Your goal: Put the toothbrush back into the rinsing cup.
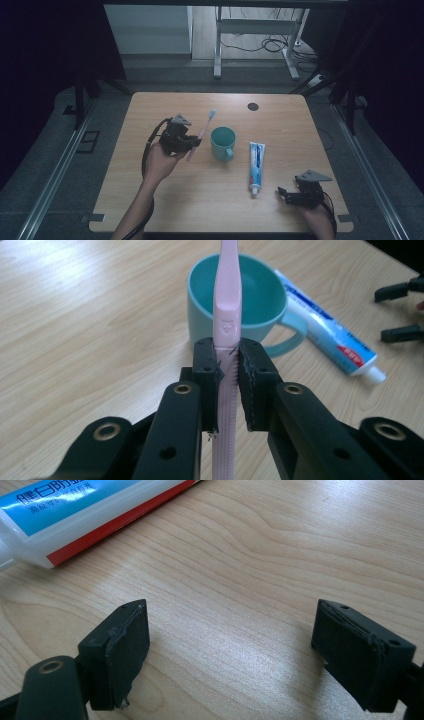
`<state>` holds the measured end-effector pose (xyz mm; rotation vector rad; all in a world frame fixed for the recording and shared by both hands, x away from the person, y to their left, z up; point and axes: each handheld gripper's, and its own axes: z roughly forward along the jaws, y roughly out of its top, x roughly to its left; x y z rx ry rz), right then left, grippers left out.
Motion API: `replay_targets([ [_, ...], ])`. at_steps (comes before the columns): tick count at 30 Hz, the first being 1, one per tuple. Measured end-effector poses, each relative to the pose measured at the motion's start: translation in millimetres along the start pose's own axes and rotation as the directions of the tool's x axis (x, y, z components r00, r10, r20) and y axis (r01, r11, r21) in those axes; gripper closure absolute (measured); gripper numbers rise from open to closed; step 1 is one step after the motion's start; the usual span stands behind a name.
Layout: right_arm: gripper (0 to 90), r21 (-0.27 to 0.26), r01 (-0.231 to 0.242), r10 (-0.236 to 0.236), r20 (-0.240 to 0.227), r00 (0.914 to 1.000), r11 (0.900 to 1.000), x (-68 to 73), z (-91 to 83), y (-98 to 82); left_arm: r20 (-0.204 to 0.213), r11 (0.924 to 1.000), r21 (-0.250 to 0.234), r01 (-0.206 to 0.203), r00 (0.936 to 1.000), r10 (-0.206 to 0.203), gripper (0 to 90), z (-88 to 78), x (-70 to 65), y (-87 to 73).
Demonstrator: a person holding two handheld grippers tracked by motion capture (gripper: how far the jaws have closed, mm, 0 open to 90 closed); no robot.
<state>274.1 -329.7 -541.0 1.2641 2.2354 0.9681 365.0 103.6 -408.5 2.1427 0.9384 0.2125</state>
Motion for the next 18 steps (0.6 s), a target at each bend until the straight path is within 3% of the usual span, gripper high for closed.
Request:
replay_targets([
  [18,15.3,-0.001,0.001,-0.001,0.0,1.0,1.0,0.0,0.0,0.0,0.017,0.9897,-0.141,0.024,0.9996,-0.022,79.1,13.8,-11.3,21.2],
])
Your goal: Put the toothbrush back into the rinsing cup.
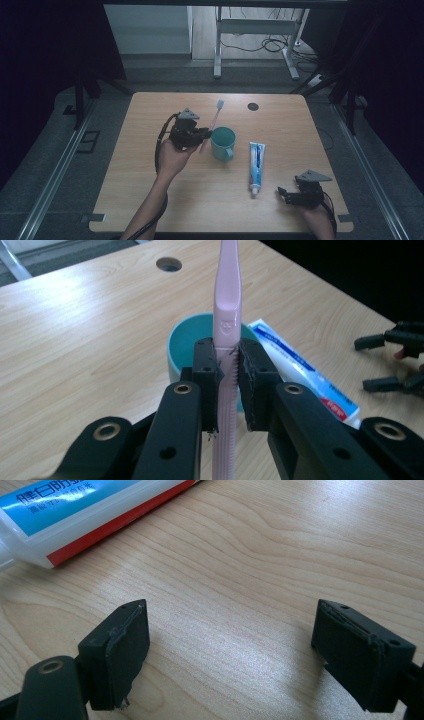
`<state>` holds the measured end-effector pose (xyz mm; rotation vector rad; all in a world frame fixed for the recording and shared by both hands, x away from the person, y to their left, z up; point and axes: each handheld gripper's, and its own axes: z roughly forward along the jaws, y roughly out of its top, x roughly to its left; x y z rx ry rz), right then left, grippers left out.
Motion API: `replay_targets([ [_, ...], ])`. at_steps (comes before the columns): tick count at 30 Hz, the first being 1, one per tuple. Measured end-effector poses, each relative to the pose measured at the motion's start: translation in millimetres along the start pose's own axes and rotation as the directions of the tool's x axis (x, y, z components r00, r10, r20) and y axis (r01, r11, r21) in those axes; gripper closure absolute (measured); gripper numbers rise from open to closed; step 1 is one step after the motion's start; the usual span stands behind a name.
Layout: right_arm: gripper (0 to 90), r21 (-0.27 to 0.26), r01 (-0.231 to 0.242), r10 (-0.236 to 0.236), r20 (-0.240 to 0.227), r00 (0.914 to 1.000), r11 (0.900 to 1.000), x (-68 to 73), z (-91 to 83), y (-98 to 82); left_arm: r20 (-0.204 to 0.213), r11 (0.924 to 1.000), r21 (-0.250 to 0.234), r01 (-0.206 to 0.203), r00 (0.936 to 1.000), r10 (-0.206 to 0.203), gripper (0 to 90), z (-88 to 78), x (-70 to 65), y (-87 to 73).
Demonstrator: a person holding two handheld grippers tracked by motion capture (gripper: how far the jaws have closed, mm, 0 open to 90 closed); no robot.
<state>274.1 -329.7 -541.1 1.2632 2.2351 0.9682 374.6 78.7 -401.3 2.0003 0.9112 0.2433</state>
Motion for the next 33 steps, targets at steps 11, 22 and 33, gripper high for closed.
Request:
replay_targets([
  [11,15.2,0.0,-0.001,0.001,-0.001,1.0,1.0,0.0,0.0,0.0,-0.02,0.9985,-0.055,-0.008,0.9998,0.007,79.1,17.6,-6.1,9.3],
  [22,15.2,0.001,0.0,0.0,-0.001,1.0,1.0,0.0,0.0,0.0,-0.042,0.995,-0.1,0.005,0.9991,-0.009,79.1,38.8,-8.4,12.7],
  [33,15.1,0.001,-0.001,0.001,-0.001,1.0,1.0,0.0,0.0,0.0,-0.063,0.9904,-0.137,0.017,0.9976,-0.026,78.9,51.9,-7.9,10.7],
])
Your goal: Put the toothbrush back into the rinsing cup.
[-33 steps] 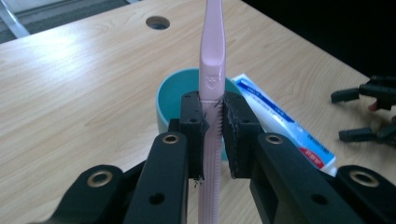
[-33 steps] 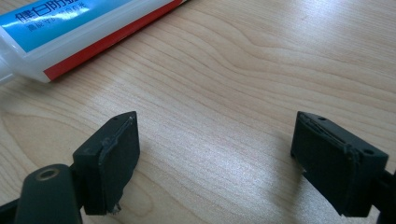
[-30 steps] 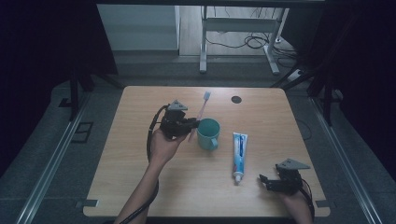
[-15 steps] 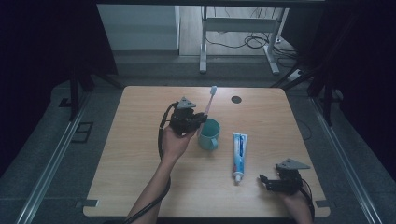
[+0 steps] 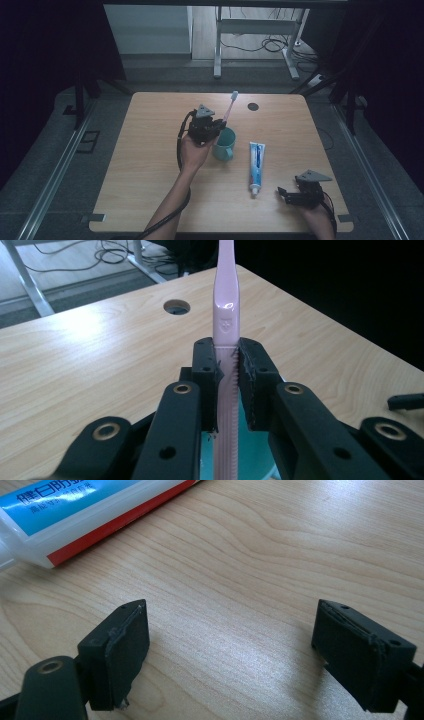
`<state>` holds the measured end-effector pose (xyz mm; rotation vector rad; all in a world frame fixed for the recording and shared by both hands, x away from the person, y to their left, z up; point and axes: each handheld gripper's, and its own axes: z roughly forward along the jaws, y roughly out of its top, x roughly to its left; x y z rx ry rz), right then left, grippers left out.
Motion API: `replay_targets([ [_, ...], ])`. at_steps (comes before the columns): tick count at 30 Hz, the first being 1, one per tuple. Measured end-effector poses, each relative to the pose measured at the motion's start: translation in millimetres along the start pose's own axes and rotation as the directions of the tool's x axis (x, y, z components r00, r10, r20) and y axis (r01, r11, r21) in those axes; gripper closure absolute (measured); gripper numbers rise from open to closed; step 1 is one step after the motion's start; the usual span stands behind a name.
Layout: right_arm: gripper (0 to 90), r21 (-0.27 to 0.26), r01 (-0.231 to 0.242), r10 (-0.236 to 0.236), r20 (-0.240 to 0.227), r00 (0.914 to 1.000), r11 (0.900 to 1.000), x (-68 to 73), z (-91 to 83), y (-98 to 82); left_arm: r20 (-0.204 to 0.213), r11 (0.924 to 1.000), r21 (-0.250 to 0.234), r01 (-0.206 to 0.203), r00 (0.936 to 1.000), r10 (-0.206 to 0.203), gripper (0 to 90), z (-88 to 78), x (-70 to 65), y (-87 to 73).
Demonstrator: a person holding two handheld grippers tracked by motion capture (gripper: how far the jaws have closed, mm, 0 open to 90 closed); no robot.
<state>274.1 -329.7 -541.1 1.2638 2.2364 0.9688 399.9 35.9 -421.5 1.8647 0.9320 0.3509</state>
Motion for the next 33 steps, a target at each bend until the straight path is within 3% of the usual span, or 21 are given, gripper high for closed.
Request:
replay_targets([
  [11,15.1,0.0,0.0,0.0,0.0,1.0,1.0,0.0,0.0,0.0,-0.014,1.0,-0.006,-0.003,0.9999,0.003,78.9,9.3,0.5,-0.7],
  [33,14.9,0.0,0.0,0.0,0.0,1.0,1.0,0.0,0.0,0.0,-0.05,0.9993,0.036,-0.003,0.9987,0.004,78.8,30.6,1.0,-26.7],
])
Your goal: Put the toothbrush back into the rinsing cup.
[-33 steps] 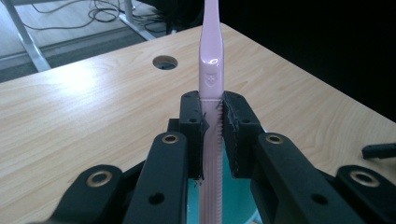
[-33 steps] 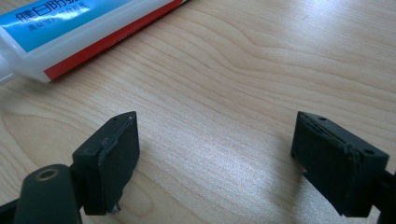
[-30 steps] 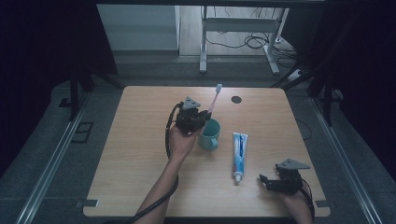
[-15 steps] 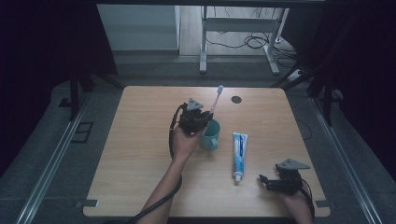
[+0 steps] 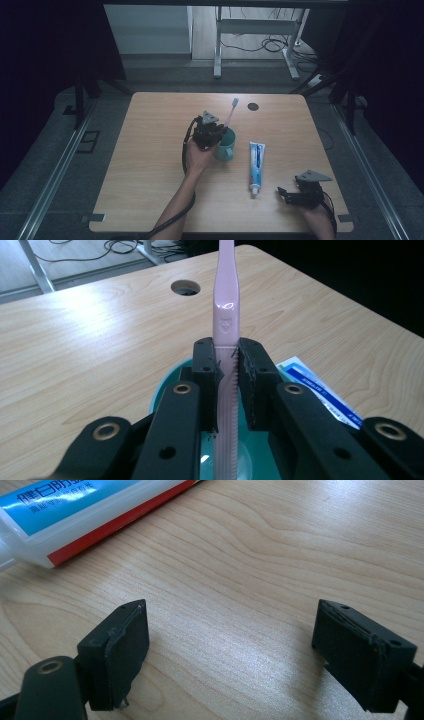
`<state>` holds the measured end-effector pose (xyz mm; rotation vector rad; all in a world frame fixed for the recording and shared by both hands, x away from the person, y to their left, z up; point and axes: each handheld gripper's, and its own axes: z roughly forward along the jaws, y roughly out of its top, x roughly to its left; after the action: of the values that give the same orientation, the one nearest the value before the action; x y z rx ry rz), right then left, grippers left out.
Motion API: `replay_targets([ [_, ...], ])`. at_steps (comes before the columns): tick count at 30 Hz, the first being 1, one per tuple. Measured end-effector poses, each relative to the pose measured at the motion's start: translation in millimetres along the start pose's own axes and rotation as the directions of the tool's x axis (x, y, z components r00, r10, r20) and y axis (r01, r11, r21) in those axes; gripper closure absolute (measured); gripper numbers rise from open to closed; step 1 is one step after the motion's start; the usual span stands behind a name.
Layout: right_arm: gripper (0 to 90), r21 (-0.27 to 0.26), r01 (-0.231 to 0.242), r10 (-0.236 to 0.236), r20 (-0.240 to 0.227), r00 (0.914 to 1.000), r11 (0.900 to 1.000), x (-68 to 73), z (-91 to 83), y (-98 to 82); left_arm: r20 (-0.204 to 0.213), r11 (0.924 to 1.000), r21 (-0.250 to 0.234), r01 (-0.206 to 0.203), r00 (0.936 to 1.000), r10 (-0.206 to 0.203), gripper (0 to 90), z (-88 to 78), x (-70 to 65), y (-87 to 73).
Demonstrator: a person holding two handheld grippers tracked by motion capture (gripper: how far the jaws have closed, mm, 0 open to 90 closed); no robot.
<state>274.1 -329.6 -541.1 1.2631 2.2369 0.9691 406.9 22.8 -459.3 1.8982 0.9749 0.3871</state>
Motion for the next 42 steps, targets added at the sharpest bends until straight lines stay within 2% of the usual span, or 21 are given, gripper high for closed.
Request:
replay_targets([
  [6,15.0,0.001,0.0,0.0,0.0,1.0,1.0,0.0,0.0,0.0,-0.004,0.9996,0.029,-0.003,1.0,0.004,78.8,4.6,-0.4,-5.0],
  [10,15.0,0.001,-0.001,0.001,0.0,1.0,1.0,0.1,0.0,0.0,-0.01,0.9981,0.058,-0.019,0.9998,0.02,78.7,8.0,-2.5,-6.0],
  [16,14.9,0.001,-0.001,0.001,0.0,1.0,1.0,0.0,0.0,0.0,-0.022,0.9942,0.103,-0.034,0.9991,0.036,78.6,12.6,-5.4,-6.8],
  [25,14.9,0.001,-0.001,0.001,0.0,1.0,1.0,0.1,-0.1,0.0,-0.029,0.9871,0.157,-0.034,0.9988,0.039,78.2,17.2,-5.0,-9.2],
  [36,14.9,0.001,-0.002,0.002,0.0,1.0,1.0,0.1,-0.1,0.0,-0.017,0.9787,0.203,-0.031,0.9992,0.035,77.7,20.3,-4.7,-10.1],
  [40,14.9,0.001,-0.002,0.002,0.0,1.0,1.0,0.1,-0.1,0.0,-0.016,0.9785,0.204,-0.031,0.9993,0.034,77.1,21.1,-5.4,-10.3],
  [42,14.9,0.001,-0.001,0.001,0.0,1.0,1.0,0.1,-0.1,0.0,-0.017,0.9788,0.203,-0.029,0.9993,0.033,73.9,21.1,-5.9,-10.0],
])
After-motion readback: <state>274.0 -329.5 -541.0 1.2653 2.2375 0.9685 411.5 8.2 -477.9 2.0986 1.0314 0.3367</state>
